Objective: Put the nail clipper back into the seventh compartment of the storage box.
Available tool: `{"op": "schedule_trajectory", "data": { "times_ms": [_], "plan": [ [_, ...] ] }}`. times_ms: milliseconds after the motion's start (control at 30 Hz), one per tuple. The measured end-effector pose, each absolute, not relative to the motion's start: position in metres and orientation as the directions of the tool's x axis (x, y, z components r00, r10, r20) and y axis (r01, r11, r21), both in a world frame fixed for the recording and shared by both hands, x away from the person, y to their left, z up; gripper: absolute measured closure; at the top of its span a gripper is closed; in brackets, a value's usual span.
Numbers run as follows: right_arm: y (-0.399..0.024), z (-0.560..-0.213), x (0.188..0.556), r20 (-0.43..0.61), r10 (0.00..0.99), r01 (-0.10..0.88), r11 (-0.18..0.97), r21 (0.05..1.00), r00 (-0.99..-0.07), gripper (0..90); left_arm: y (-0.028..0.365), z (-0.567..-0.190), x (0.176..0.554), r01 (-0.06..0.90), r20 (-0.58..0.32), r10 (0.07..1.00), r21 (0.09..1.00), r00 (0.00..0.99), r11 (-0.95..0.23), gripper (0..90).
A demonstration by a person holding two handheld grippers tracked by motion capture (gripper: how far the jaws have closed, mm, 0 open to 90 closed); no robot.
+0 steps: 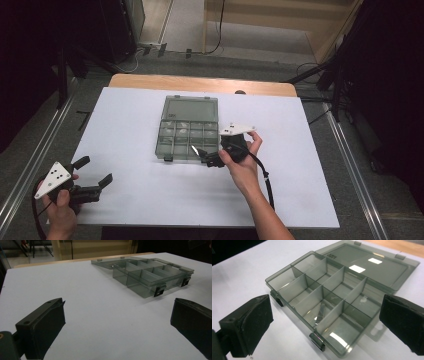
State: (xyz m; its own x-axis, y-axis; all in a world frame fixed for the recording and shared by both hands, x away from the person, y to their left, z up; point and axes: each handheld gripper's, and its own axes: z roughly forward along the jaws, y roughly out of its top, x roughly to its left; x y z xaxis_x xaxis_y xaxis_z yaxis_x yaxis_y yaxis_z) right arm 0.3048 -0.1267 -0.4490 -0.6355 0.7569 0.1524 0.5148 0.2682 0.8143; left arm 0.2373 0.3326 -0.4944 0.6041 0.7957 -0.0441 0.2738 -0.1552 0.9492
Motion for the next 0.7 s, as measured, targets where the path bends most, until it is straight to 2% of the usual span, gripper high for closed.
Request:
{"op": "schedule_trajectory", "data": {
  "times_ms": [700],
  "plan": [
    [-0.186, -0.455, 0.276, 0.170, 0.804, 0.515, 0.189, 0.836, -0.571, 0.0, 0.332, -0.495, 0.237, 0.275, -0.040, 0.798, 0.948, 0.602, -0.159, 0.0]
  ]
}}
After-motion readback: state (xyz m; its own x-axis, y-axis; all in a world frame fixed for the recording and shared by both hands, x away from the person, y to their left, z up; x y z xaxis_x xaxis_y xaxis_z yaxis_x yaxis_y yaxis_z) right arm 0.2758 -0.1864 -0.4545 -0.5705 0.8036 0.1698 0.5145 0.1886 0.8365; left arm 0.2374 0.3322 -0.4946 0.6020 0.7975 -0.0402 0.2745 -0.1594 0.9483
